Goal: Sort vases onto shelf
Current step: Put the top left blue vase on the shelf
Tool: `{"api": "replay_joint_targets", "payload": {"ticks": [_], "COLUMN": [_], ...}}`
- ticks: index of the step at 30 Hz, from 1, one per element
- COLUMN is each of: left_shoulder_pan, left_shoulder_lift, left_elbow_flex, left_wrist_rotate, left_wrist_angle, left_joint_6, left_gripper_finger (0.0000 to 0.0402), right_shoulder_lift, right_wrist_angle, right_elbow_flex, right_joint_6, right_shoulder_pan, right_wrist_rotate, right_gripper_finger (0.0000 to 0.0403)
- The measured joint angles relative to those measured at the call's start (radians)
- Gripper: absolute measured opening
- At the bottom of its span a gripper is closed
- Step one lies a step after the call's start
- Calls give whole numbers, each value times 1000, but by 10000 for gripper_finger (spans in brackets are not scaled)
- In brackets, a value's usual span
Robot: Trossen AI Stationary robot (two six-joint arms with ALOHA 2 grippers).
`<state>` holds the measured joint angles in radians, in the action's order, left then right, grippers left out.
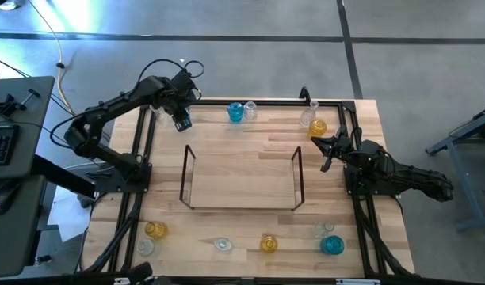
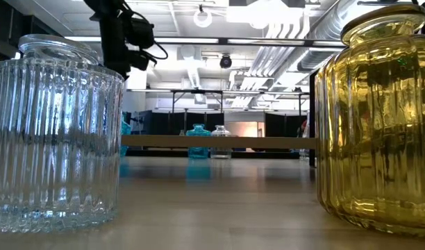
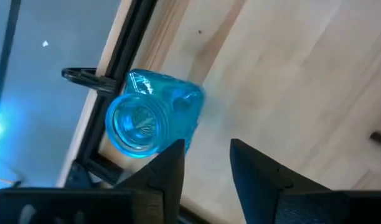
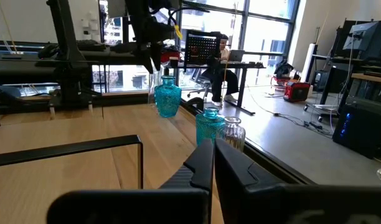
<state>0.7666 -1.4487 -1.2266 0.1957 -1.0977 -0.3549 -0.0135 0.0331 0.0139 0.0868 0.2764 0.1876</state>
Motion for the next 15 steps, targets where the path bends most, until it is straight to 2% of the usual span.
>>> {"api": "replay_joint_targets", "payload": {"ticks": [6, 15], "left_shoulder_pan": [0, 0], "left_shoulder_lift": [-57, -108], "left_elbow_flex": [0, 0], "left_wrist_rotate": [21, 77], "left_wrist_angle": [1, 17], "left_joint_6": [-99, -140], "left_gripper_finger": [120, 120], "right_shoulder_lift": [0, 0], "right_wrist_angle": [0, 0], "right_elbow_flex": [0, 0], "right_joint_6": [0, 0], "right_shoulder_pan": [0, 0], "right_wrist_rotate": [0, 0], "right_gripper_finger": [0, 0]}}
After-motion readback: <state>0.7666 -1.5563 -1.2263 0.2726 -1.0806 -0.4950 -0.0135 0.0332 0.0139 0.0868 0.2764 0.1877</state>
